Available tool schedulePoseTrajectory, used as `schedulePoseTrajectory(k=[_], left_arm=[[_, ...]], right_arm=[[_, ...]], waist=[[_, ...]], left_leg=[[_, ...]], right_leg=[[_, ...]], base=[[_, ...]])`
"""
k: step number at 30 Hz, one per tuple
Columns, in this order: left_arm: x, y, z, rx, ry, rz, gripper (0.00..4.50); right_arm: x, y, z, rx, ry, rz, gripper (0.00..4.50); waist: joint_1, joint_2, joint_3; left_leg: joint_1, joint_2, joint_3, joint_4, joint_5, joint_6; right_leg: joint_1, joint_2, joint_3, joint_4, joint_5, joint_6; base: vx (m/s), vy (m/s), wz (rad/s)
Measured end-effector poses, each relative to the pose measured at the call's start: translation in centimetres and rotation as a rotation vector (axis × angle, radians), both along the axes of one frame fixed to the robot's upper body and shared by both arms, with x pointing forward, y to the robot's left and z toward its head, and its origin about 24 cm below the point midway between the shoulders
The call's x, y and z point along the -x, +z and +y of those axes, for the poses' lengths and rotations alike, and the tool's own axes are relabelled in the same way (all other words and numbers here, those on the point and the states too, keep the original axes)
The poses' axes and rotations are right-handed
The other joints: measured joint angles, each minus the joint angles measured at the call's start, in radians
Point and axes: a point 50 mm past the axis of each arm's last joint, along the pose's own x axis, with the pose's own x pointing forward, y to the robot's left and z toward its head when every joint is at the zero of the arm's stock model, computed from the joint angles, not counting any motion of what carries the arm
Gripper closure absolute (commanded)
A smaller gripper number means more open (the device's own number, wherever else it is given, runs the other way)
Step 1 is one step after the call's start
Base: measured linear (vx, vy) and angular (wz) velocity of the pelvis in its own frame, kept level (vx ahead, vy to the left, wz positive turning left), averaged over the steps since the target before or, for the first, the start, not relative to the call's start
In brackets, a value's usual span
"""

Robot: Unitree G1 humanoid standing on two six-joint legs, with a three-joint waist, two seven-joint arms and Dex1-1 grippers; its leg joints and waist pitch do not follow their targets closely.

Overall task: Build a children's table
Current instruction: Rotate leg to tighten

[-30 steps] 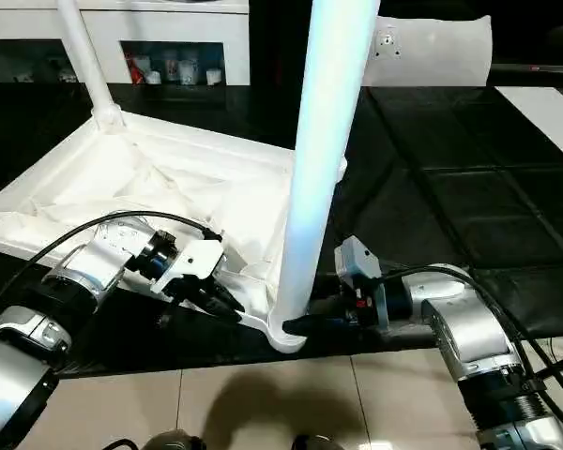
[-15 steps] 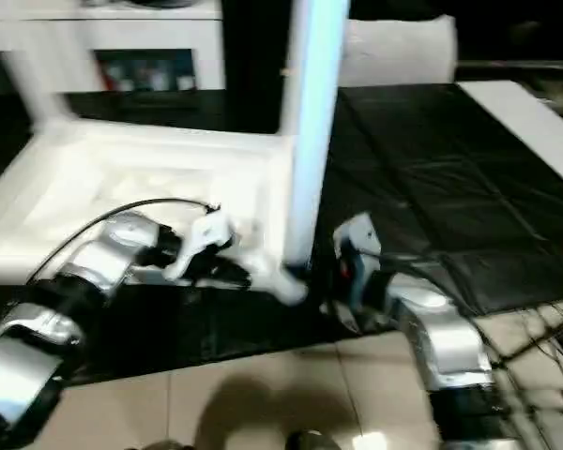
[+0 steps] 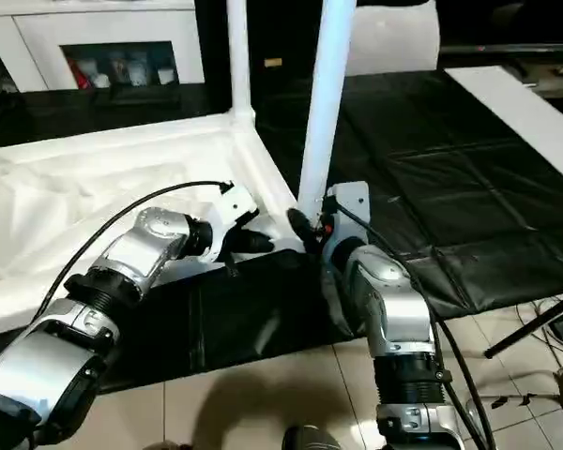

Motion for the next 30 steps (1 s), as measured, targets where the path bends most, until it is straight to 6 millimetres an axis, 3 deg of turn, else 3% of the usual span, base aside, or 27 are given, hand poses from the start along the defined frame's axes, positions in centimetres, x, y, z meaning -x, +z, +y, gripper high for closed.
schedulePoseTrajectory(k=[8, 14, 19, 30], left_arm=[[1.0, -0.3, 1.4, -0.011, -0.148, -0.039, 4.5], [1.8, -0.5, 3.0, -0.046, -0.295, -0.04, 4.5], [2.6, -0.4, 4.1, -0.045, -0.44, -0.001, 4.5], [3.7, -0.4, 4.8, -0.083, -0.649, 0.051, 4.5]], right_arm=[[1.7, -0.4, -1.7, 0.049, 0.243, -0.041, 0.6], [2.6, 0.2, -2.7, 0.069, 0.431, -0.078, 0.02], [3.3, 0.8, -4.1, 0.111, 0.597, -0.082, 0.0], [5.0, 0.8, -4.9, 0.116, 0.913, -0.026, 0.0]], waist=[[0.009, 0.0, 0.0], [0.032, 0.0, 0.0], [0.062, 0.0, 0.0], [0.097, -0.002, 0.001]], left_leg=[[0.0, 0.001, 0.0, 0.007, -0.002, 0.003], [0.001, 0.001, -0.001, 0.009, 0.0, 0.0], [0.004, 0.001, -0.001, 0.01, 0.0, 0.001], [0.004, 0.001, 0.0, 0.011, 0.0, 0.001]], right_leg=[[0.0, 0.0, 0.0, 0.003, 0.001, -0.002], [0.003, 0.0, 0.0, 0.004, 0.003, -0.003], [0.003, -0.001, 0.0, 0.004, 0.004, -0.003], [0.003, -0.001, 0.0, 0.005, 0.003, -0.003]], base=[[0.0, 0.0, 0.0], [0.0, 0.0, 0.0], [0.0, 0.0, 0.0], [0.0, 0.0, 0.0]])
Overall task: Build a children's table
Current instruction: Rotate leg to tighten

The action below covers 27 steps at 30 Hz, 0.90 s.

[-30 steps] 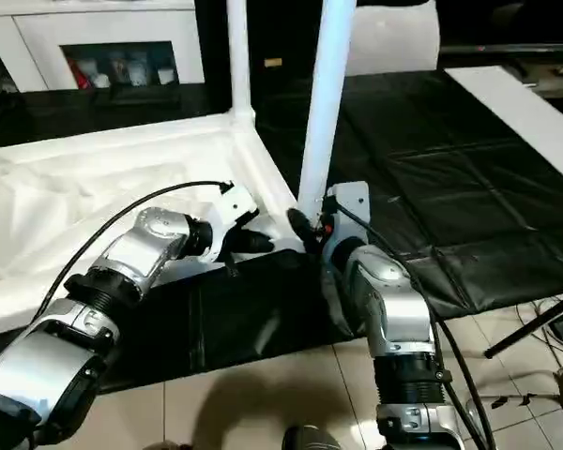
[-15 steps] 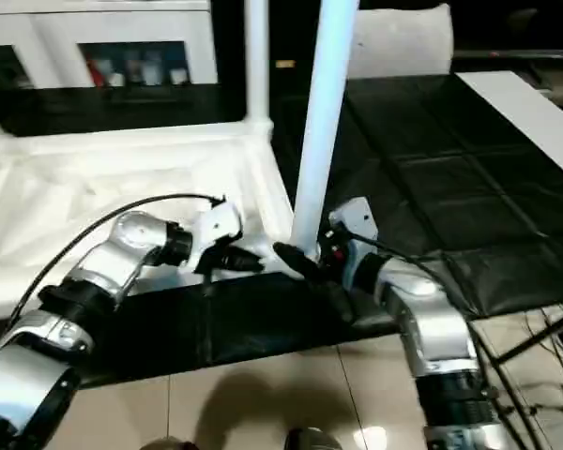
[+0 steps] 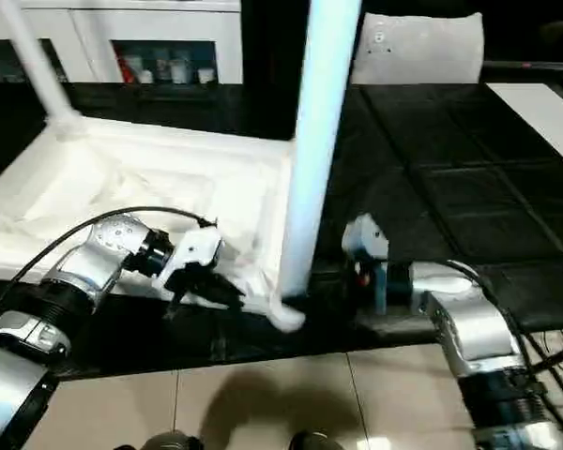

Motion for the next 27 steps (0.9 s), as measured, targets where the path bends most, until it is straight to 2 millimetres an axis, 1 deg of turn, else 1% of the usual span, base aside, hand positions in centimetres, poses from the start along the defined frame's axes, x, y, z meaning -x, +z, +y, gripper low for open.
schedulePoseTrajectory(k=[1, 2, 4, 5, 8, 9, 13, 16, 17, 18, 20, 22, 23, 27], left_arm=[[0.1, 0.03, -0.02, -0.003, -0.017, 0.003, 4.5], [0.19, 0.08, -0.05, -0.01, -0.033, 0.001, 4.5], [0.37, 0.18, -0.2, -0.019, -0.063, -0.006, 4.5], [0.43, 0.2, -0.25, -0.023, -0.072, -0.007, 4.5], [0.54, 0.24, -0.36, -0.027, -0.089, -0.01, 4.5], [0.57, 0.24, -0.41, -0.026, -0.093, -0.009, 4.5], [0.71, 0.27, -0.49, -0.027, -0.108, -0.008, 4.5], [0.74, 0.27, -0.45, -0.028, -0.11, -0.007, 4.5], [0.74, 0.28, -0.44, -0.028, -0.11, -0.007, 4.5], [0.74, 0.31, -0.44, -0.029, -0.111, -0.009, 4.5], [0.75, 0.36, -0.41, -0.029, -0.113, -0.011, 4.5], [0.75, 0.39, -0.41, -0.028, -0.114, -0.011, 4.5], [0.77, 0.39, -0.42, -0.028, -0.115, -0.011, 4.5], [0.8, 0.39, -0.38, -0.026, -0.116, -0.009, 4.5]], right_arm=[[0.1, -0.03, 0.01, 0.002, 0.018, 0.005, 0.17], [0.16, -0.09, 0.09, 0.0, 0.033, 0.012, 0.17], [0.33, -0.21, 0.28, -0.005, 0.065, 0.025, 0.35], [0.36, -0.2, 0.29, -0.006, 0.072, 0.027, 0.38], [0.44, -0.19, 0.45, -0.019, 0.102, 0.038, 0.73], [0.49, -0.23, 0.54, -0.024, 0.113, 0.044, 0.73], [0.81, -0.42, 0.9, -0.035, 0.163, 0.069, 1.14], [0.9, -0.4, 0.86, -0.036, 0.18, 0.075, 1.38], [0.92, -0.41, 0.84, -0.036, 0.182, 0.078, 1.58], [0.94, -0.43, 0.82, -0.036, 0.185, 0.085, 1.58], [1.0, -0.46, 0.8, -0.036, 0.192, 0.093, 1.73], [1.04, -0.51, 0.81, -0.032, 0.195, 0.098, 2.0], [1.04, -0.51, 0.81, -0.032, 0.195, 0.098, 2.0], [1.01, -0.48, 0.86, -0.03, 0.198, 0.098, 2.36]], waist=[[0.005, 0.0, 0.0], [0.007, -0.001, 0.0], [0.01, -0.002, 0.001], [0.01, -0.002, 0.001], [0.01, -0.006, 0.002], [0.01, -0.006, 0.002], [0.009, -0.008, 0.003], [0.009, -0.009, 0.003], [0.009, -0.01, 0.004], [0.009, -0.011, 0.004], [0.009, -0.014, 0.006], [0.009, -0.016, 0.007], [0.008, -0.016, 0.007], [0.008, -0.017, 0.008]], left_leg=[[0.0, 0.0, 0.0, 0.0, 0.0, 0.0], [0.001, 0.0, 0.0, 0.0, 0.0, 0.0], [0.0, 0.0, 0.0, 0.0, 0.0, 0.0], [0.0, 0.0, 0.0, 0.0, 0.0, 0.0], [0.0, 0.0, 0.0, 0.0, 0.0, 0.0], [0.0, 0.0, 0.0, 0.0, 0.0, 0.0], [0.0, 0.0, 0.0, 0.0, 0.0, 0.0], [0.0, 0.0, 0.0, 0.0, 0.0, 0.0], [0.0, 0.0, 0.0, 0.0, 0.0, 0.0], [0.0, 0.0, 0.0, 0.0, 0.0, 0.0], [0.0, 0.0, 0.0, 0.0, 0.0, 0.0], [0.0, 0.0, 0.0, 0.0, 0.0, 0.0], [0.0, 0.0, 0.0, 0.0, 0.0, 0.0], [0.0, 0.0, 0.0, -0.001, 0.0, 0.0]], right_leg=[[0.0, 0.0, 0.0, 0.0, 0.0, 0.0], [0.0, 0.0, 0.0, 0.0, 0.0, 0.0], [0.0, 0.0, 0.0, 0.001, 0.0, 0.0], [0.0, 0.0, 0.0, 0.001, 0.0, 0.0], [0.0, 0.0, 0.0, 0.001, 0.0, 0.001], [0.0, 0.0, 0.0, 0.001, 0.0, 0.001], [-0.001, 0.0, 0.0, 0.001, -0.001, 0.001], [-0.001, 0.0, 0.0, 0.001, -0.001, 0.001], [-0.001, 0.0, 0.0, 0.001, -0.001, 0.001], [-0.001, 0.0, 0.0, 0.0, -0.001, 0.001], [-0.001, 0.0, 0.0, 0.001, -0.001, 0.002], [-0.001, 0.0, 0.0, 0.0, -0.001, 0.002], [-0.001, 0.0, 0.0, 0.0, -0.001, 0.002], [-0.001, 0.0, 0.0, 0.0, -0.001, 0.002]], base=[[0.0, 0.0, 0.0], [0.0, 0.0, 0.0], [0.0, 0.0, 0.0], [0.0, 0.0, 0.0], [0.0, 0.0, 0.0], [0.0, 0.0, 0.0], [0.0, 0.0, 0.0], [0.0, 0.0, 0.0], [0.0, 0.0, 0.0], [0.0, 0.0, 0.0], [0.0, 0.0, 0.0], [0.0, 0.0, 0.0], [0.0, 0.0, 0.0], [0.0, 0.0, 0.0]])
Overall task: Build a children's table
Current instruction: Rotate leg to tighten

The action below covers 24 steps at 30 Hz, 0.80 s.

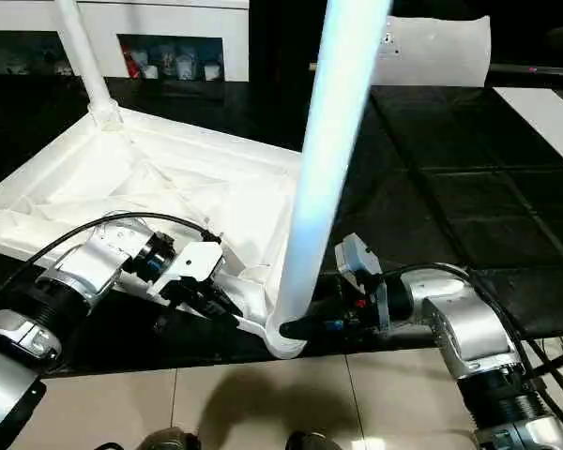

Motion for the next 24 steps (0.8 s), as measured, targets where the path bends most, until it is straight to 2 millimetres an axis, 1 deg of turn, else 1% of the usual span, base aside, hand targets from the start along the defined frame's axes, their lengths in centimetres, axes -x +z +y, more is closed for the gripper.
schedulePoseTrajectory(k=[3, 8, 11, 12, 15, 16, 18, 19, 21, 22, 24], left_arm=[[0.0, 0.0, 0.0, 0.001, 0.001, 0.0, 4.5], [0.0, 0.0, -0.1, 0.012, 0.007, 0.021, 4.5], [0.0, 0.0, 0.0, 0.017, 0.033, 0.038, 4.5], [0.0, 0.0, 0.1, 0.017, 0.048, 0.045, 4.5], [-0.4, 0.0, 0.4, 0.014, 0.123, 0.037, 4.5], [-0.6, -0.1, 0.6, 0.008, 0.165, 0.024, 4.5], [-1.1, -0.4, 0.7, 0.004, 0.251, 0.008, 4.5], [-1.6, -0.4, 0.7, 0.008, 0.326, -0.009, 4.5], [-2.2, -0.5, -0.1, 0.021, 0.408, -0.021, 4.5], [-2.5, -0.6, -0.6, 0.032, 0.453, -0.028, 4.5], [-2.6, -0.7, -1.2, 0.049, 0.495, -0.03, 4.5]], right_arm=[[0.0, 0.0, 0.0, 0.001, 0.0, -0.001, 2.45], [0.1, 0.1, 0.1, -0.002, -0.012, 0.01, 2.46], [0.5, -0.1, 0.5, -0.036, -0.067, 0.029, 2.48], [0.6, -0.2, 0.6, -0.041, -0.089, 0.032, 2.48], [0.2, -0.3, 1.2, -0.029, -0.172, 0.014, 2.48], [0.0, -0.5, 1.5, -0.02, -0.224, -0.001, 2.48], [-0.7, -0.8, 2.1, -0.02, -0.35, -0.015, 2.5], [-1.3, -0.9, 2.6, -0.034, -0.475, -0.014, 2.51], [-2.1, -1.0, 2.8, -0.039, -0.625, -0.014, 2.52], [-2.7, -0.9, 3.0, -0.03, -0.704, -0.02, 2.53], [-3.2, -0.8, 3.0, -0.02, -0.779, -0.026, 2.53]], waist=[[0.0, -0.001, 0.001], [-0.001, -0.002, 0.001], [-0.002, -0.001, 0.001], [-0.003, -0.001, 0.001], [-0.014, -0.001, 0.001], [-0.024, -0.001, 0.001], [-0.039, -0.001, 0.001], [-0.055, -0.001, 0.002], [-0.074, 0.0, 0.002], [-0.09, 0.0, 0.002], [-0.107, 0.001, 0.002]], left_leg=[[0.0, 0.0, 0.0, 0.0, 0.0, 0.0], [0.002, 0.0, 0.0, -0.001, 0.0, 0.0], [0.003, 0.0, 0.0, -0.002, 0.0, -0.001], [0.005, 0.0, 0.0, -0.002, 0.0, -0.001], [0.009, 0.0, 0.0, -0.003, 0.0, -0.008], [0.012, 0.0, 0.0, -0.004, 0.0, -0.01], [0.013, 0.0, 0.0, -0.005, 0.001, -0.011], [0.014, 0.0, -0.002, -0.006, 0.002, -0.012], [0.013, -0.001, -0.002, -0.006, 0.002, -0.012], [0.012, -0.001, -0.003, -0.006, 0.002, -0.012], [0.011, -0.001, -0.003, -0.007, 0.002, -0.012]], right_leg=[[0.0, 0.0, 0.0, 0.0, 0.0, 0.0], [0.001, 0.0, 0.0, 0.0, 0.0, 0.001], [0.001, 0.0, 0.0, 0.0, -0.001, 0.001], [0.003, 0.0, 0.0, 0.0, -0.001, 0.002], [0.005, 0.0, 0.001, 0.0, -0.004, 0.007], [0.009, 0.0, 0.0, -0.001, -0.004, 0.007], [0.013, 0.001, 0.0, -0.004, -0.005, 0.008], [0.015, 0.002, -0.001, -0.008, -0.005, 0.008], [0.016, 0.002, -0.002, -0.014, -0.005, 0.008], [0.017, 0.002, -0.003, -0.019, -0.005, 0.008], [0.017, 0.002, -0.003, -0.027, -0.005, 0.008]], base=[[0.0, 0.0, 0.0], [0.0, 0.0, 0.0], [0.0, 0.0, 0.0], [0.0, 0.0, 0.0], [0.0, 0.0, 0.0], [0.0, 0.0, 0.0], [0.0, 0.0, 0.0], [0.0, 0.0, 0.0], [0.0, 0.0, 0.0], [0.0, 0.0, 0.0], [0.0, 0.0, 0.0]])
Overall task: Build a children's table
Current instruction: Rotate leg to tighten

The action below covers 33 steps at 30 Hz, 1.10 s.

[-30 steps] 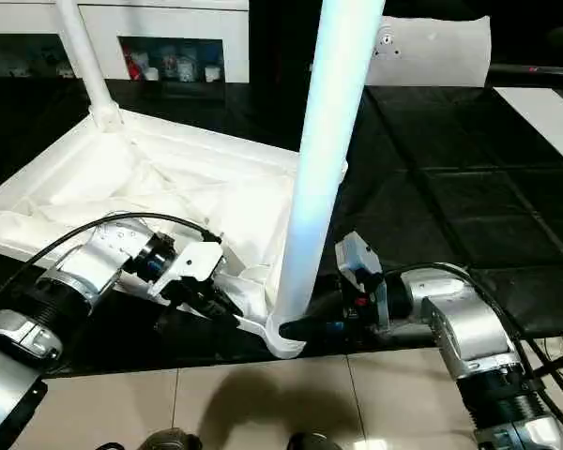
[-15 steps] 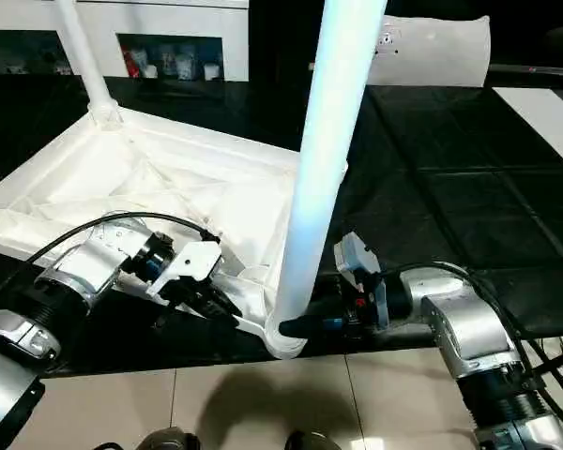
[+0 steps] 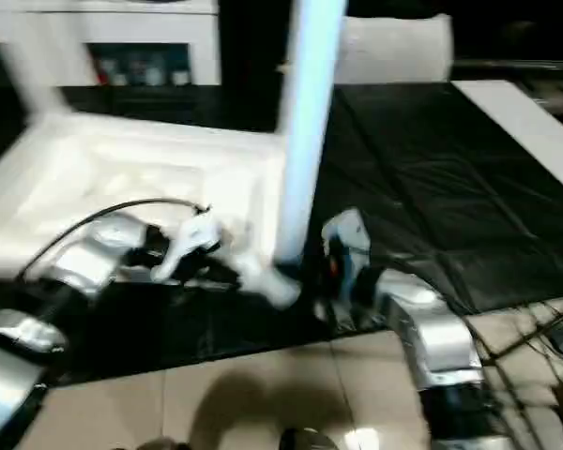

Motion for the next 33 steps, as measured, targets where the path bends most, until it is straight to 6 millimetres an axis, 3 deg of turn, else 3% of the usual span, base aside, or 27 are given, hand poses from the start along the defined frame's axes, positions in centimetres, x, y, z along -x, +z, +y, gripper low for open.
schedulePoseTrajectory(k=[2, 7, 8, 14, 18, 22, 27, 33], left_arm=[[-0.6, 0.0, -0.9, 0.017, 0.09, -0.016, 4.5], [-1.8, 0.3, -2.1, 0.044, 0.243, -0.067, 4.5], [-1.8, 0.3, -2.3, 0.046, 0.249, -0.072, 4.5], [-1.8, 0.7, -2.6, 0.045, 0.214, -0.109, 4.5], [-1.8, 0.9, -2.5, 0.048, 0.181, -0.128, 4.5], [-1.1, 0.8, -2.6, 0.051, 0.056, -0.142, 4.5], [-0.8, 0.9, -2.3, 0.059, -0.025, -0.164, 4.5], [-0.9, 0.8, -1.7, 0.065, -0.027, -0.172, 4.5]], right_arm=[[-1.2, 0.1, 0.7, -0.003, -0.132, 0.0, 2.55], [-3.3, 0.7, 2.1, -0.013, -0.347, 0.001, 2.55], [-3.4, 0.7, 2.1, -0.013, -0.362, -0.004, 1.99], [-3.4, 1.0, 2.2, -0.029, -0.373, -0.036, 1.44], [-2.9, 1.1, 2.1, -0.046, -0.365, -0.056, 1.29], [-1.0, -0.5, 0.9, -0.068, -0.335, -0.039, 0.86], [1.0, -0.6, -0.8, -0.054, -0.266, -0.081, 0.41], [3.0, -0.2, -2.4, -0.042, -0.192, -0.127, 0.07]], waist=[[-0.011, 0.0, 0.0], [-0.008, 0.0, 0.0], [-0.006, 0.0, 0.0], [0.002, 0.006, 0.001], [0.009, 0.008, 0.001], [0.032, 0.015, 0.006], [0.059, 0.024, 0.009], [0.061, 0.028, 0.007]], left_leg=[[-0.001, -0.001, 0.001, 0.0, 0.0, 0.001], [-0.001, -0.002, 0.001, -0.004, 0.0, 0.001], [-0.001, -0.002, 0.001, -0.005, -0.001, 0.002], [-0.001, -0.001, 0.002, -0.015, -0.001, 0.01], [-0.004, -0.002, 0.004, -0.013, 0.0, 0.01], [-0.004, -0.001, 0.003, -0.01, 0.0, 0.01], [-0.004, -0.001, 0.003, -0.007, 0.0, 0.009], [-0.004, -0.001, 0.003, -0.005, 0.0, 0.009]], right_leg=[[-0.002, 0.0, 0.002, 0.0, 0.0, 0.0], [-0.006, 0.0, 0.003, 0.002, 0.004, -0.005], [-0.006, 0.0, 0.003, 0.002, 0.008, -0.005], [-0.01, 0.001, 0.003, 0.005, 0.011, -0.008], [-0.018, 0.0, 0.005, 0.014, 0.008, -0.013], [-0.019, 0.0, 0.004, 0.019, 0.005, -0.013], [-0.017, 0.0, 0.005, 0.02, 0.006, -0.013], [-0.017, 0.0, 0.005, 0.021, 0.006, -0.013]], base=[[0.0, 0.0, 0.0], [0.0, 0.0, 0.0], [0.0, 0.0, 0.0], [0.026, -0.01, 0.02], [0.0, 0.0, 0.0], [0.0, 0.0, 0.0], [0.0, 0.0, 0.0], [0.0, 0.0, 0.0]])
